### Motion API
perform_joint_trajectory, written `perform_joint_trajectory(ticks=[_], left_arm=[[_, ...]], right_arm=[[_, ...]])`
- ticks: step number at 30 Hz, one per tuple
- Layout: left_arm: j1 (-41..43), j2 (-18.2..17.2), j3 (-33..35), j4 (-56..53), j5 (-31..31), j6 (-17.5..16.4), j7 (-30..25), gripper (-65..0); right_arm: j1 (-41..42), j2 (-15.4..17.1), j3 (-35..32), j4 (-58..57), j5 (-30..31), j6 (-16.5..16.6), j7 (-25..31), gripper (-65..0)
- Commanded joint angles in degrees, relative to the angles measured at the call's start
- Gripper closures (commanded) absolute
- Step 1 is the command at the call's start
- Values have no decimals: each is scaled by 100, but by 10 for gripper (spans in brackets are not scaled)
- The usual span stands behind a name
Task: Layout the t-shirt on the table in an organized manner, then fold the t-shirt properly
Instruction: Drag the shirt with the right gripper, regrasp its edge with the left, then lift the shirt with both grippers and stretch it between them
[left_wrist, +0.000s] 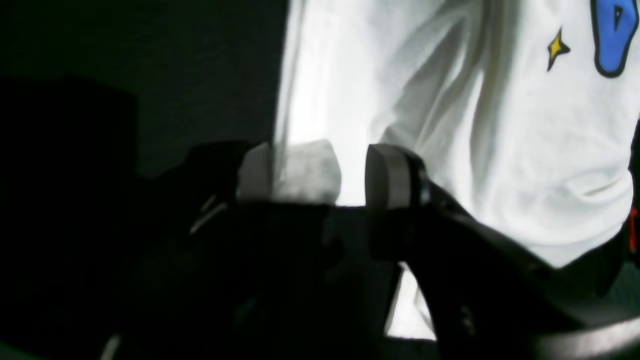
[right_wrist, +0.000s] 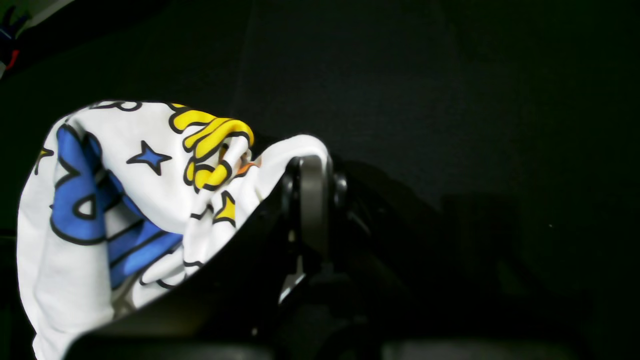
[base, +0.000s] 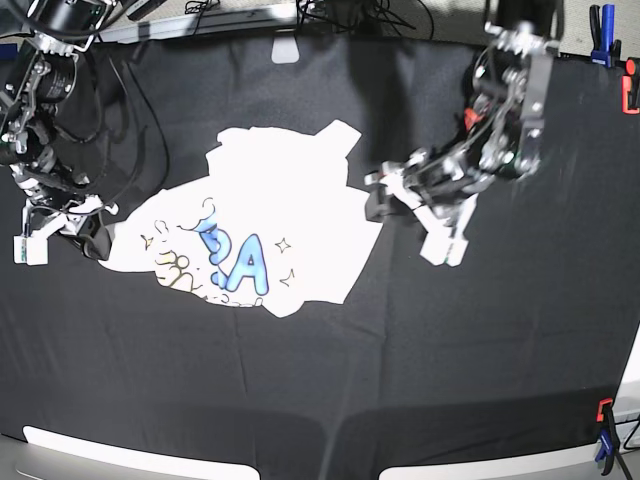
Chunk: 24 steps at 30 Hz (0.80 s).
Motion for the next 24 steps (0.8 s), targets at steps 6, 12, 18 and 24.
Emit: perform_joint_trajectory(ticks=[6, 12, 18, 24], left_arm=[[-278, 101, -13, -634, -74, -52, -98, -281], [-269, 101, -13, -662, -334, -376, 422, -154], [-271, 101, -13, -662, -1093, -1198, 610, -22], [-387, 31, -208, -662, -946, -1344, 409, 0]], right_arm=[[92, 109, 24, 98, 125, 50, 92, 0], [92, 109, 24, 98, 127, 50, 94, 0], [92, 109, 24, 98, 125, 50, 94, 0], [92, 208, 81, 98, 37, 50, 20, 0]])
